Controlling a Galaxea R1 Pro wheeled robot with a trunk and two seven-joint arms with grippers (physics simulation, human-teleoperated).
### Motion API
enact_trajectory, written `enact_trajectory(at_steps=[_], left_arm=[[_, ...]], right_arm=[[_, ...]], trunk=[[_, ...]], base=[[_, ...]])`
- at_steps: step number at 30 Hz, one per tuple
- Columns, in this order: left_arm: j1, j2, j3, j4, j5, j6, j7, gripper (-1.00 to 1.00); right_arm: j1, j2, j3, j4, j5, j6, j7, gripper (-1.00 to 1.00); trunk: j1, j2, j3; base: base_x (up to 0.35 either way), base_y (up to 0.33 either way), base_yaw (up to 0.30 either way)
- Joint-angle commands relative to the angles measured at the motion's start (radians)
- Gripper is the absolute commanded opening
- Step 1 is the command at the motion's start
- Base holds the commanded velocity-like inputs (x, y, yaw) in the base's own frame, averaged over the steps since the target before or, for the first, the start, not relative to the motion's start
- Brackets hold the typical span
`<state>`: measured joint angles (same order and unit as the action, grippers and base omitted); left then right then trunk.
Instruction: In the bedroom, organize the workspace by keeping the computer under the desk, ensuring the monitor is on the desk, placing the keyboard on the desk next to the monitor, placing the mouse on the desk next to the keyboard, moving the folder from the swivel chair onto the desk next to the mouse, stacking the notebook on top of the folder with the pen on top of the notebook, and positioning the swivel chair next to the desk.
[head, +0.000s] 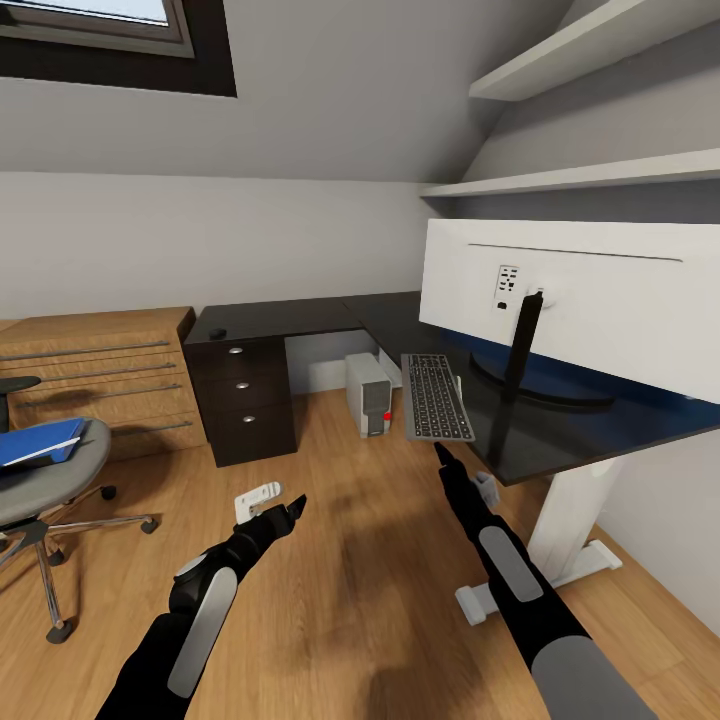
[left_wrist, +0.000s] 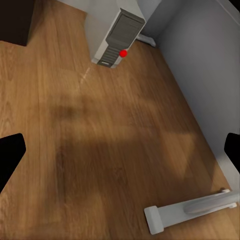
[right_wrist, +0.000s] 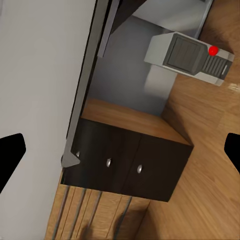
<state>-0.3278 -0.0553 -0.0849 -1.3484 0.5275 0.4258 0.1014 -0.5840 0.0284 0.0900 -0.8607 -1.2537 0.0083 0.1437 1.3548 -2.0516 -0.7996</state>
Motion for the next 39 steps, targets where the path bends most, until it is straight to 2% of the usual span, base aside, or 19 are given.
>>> enact_trajectory(at_steps=[1,11,31,39], left_arm=[[0.000,0.000,-0.001,-0.002,0.011,0.004,0.009,1.00],[0.000,0.000,-0.001,-0.001,0.010,0.004,0.009,1.00],[0.000,0.000,-0.001,0.000,0.009,0.004,0.009,1.00],[0.000,0.000,-0.001,0.000,0.009,0.004,0.009,1.00]], right_arm=[[-0.001,0.000,0.001,0.000,-0.011,0.001,0.003,1.00],[0.000,0.003,-0.001,-0.001,-0.012,0.001,0.002,1.00],[0.000,0.002,-0.001,-0.001,-0.010,-0.001,0.002,1.00],[0.000,0.002,-0.001,-0.001,-0.010,-0.001,0.002,1.00]], trunk=[[0.000,0.000,-0.001],[0.000,0.000,-0.001],[0.000,0.000,-0.001],[-0.031,0.056,0.024]], base=[[0.000,0.000,0.000],[0.007,0.000,0.000],[0.100,0.000,0.000],[0.008,0.000,0.000]])
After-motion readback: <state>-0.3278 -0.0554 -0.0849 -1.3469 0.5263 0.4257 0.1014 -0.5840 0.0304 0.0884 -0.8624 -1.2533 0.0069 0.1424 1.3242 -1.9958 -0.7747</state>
